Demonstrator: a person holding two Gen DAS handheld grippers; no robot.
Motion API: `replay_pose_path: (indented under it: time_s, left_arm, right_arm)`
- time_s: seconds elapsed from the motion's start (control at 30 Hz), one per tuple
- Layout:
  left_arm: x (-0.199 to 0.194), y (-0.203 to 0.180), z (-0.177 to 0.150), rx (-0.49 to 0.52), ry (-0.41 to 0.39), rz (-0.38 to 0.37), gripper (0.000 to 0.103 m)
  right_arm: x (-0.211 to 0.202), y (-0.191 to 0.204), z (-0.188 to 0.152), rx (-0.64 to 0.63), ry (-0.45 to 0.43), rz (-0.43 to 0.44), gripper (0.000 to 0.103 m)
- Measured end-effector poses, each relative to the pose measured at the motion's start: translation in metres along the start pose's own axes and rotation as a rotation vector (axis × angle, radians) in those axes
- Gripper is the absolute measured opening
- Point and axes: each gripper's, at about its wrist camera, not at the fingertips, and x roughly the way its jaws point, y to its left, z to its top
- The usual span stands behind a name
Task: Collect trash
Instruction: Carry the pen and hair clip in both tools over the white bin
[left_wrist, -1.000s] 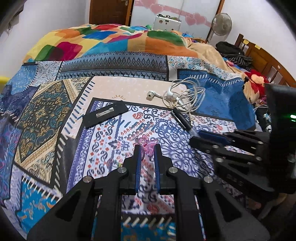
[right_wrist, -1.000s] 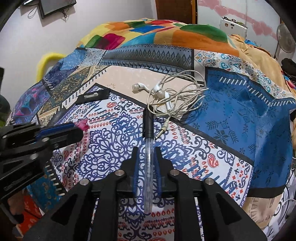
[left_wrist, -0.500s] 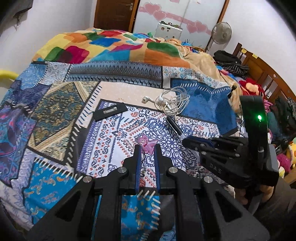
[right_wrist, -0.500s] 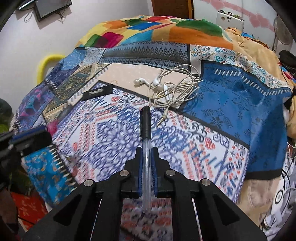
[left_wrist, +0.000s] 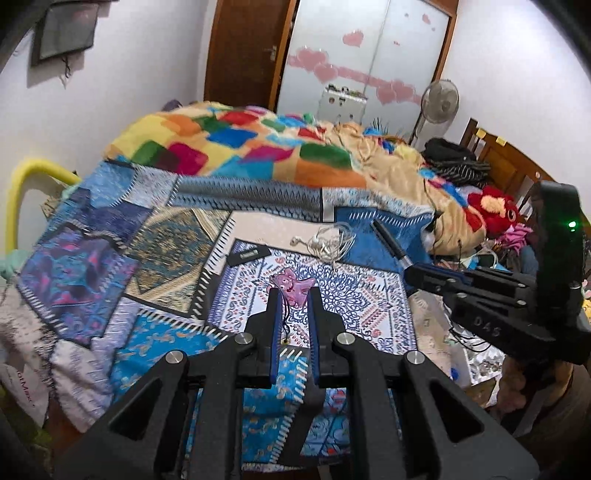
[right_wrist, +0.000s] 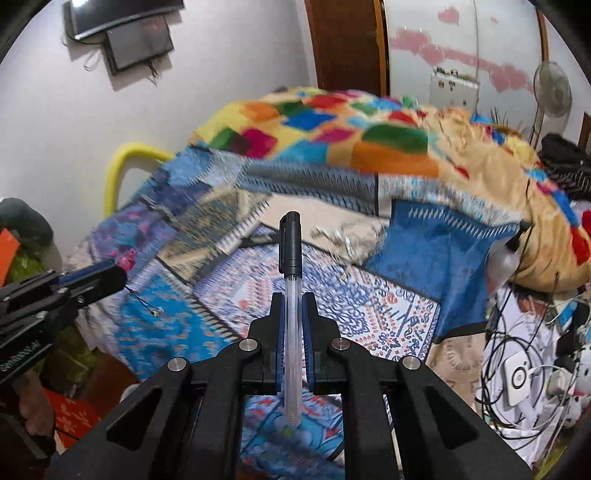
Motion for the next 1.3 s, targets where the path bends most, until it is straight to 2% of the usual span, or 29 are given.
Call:
replay_pose_path:
  time_s: [0.2,0.4,0.73,1.0,1.3]
  left_arm:
    - [-0.065,0.005,-0.008,-0.006,-0.069,0.032,0.012]
    - [-0.121,0.016,-0.027,-0.023,-0.116,0.077,0.012]
    - [-0.191,0.044,-0.071,-0.065,-0.152,0.150,0.012]
    - [-0.237,0.086,-0.116,-0.133,-0.149,0.208,0.012]
    - [-0.244,0.141,-0.173,-0.225,-0.062,0.264,0.012]
  right_arm:
    - [-0.055,0.035,0.001,-0.035,-0.088,0.021,0.008]
    - [-0.096,0.071,-0.006,-0.072,-0.138,0.056,0.008]
    - [-0.126,0.134,-0.030,-0.122,-0.167,0.147,0.008]
    - [-0.122,0.196,-0.057,-0.190,-0.128,0.226,0.008]
    - [-0.086,0.263,-0.095,-0.278,-0.008,0.286,0.008]
